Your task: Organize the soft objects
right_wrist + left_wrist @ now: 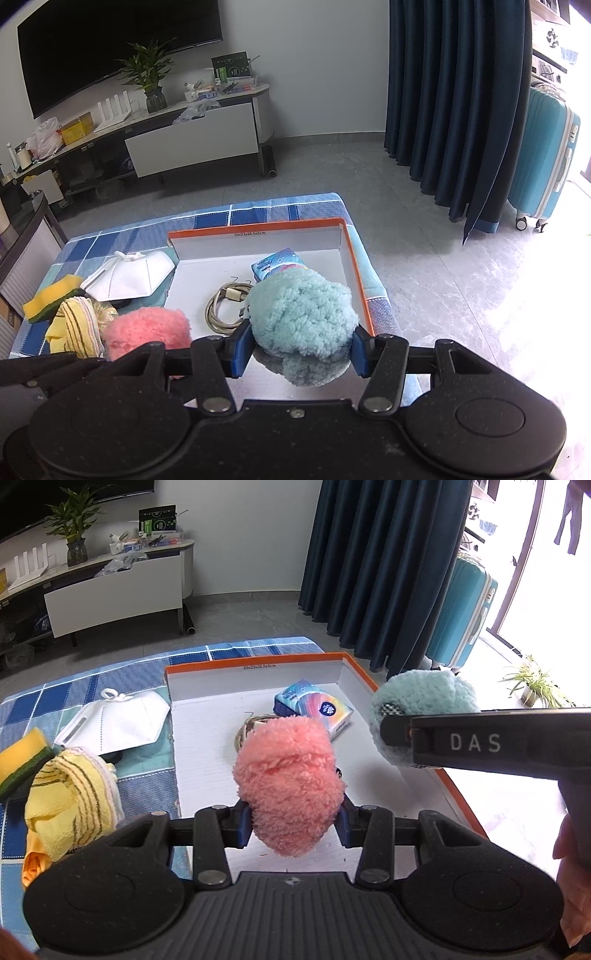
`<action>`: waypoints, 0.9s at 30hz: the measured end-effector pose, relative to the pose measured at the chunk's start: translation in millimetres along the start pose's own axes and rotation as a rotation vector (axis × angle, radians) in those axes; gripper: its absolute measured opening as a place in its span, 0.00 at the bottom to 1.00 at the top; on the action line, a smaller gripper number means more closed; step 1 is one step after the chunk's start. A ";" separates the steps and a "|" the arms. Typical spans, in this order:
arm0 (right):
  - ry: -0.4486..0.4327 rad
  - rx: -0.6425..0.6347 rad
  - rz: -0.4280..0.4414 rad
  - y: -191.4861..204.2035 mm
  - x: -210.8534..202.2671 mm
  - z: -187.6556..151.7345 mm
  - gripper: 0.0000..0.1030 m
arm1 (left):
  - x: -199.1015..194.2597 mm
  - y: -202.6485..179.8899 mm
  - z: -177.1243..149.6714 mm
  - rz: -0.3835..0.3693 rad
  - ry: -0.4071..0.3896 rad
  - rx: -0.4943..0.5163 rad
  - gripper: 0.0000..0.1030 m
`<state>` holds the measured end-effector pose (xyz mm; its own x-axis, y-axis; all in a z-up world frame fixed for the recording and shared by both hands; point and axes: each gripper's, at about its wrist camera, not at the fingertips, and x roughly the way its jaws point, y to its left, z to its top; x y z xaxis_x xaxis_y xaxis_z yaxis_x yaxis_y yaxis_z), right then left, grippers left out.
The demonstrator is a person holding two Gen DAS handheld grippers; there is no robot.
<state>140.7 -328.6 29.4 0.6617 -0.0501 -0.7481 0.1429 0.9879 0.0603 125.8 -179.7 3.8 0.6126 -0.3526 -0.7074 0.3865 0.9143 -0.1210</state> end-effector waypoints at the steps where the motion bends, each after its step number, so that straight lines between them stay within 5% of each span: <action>1: 0.001 -0.001 -0.001 -0.2 1.9 0.7 0.62 | 1.5 -0.9 0.5 0.001 0.001 0.001 0.42; 27: 0.004 -0.014 0.023 -5.9 41.3 30.9 0.62 | 24.4 -8.5 10.4 -0.021 0.018 0.019 0.42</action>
<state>189.9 -341.0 18.6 0.6619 -0.0273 -0.7491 0.1176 0.9907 0.0679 144.7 -198.1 -5.2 0.5916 -0.3682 -0.7172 0.4128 0.9025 -0.1229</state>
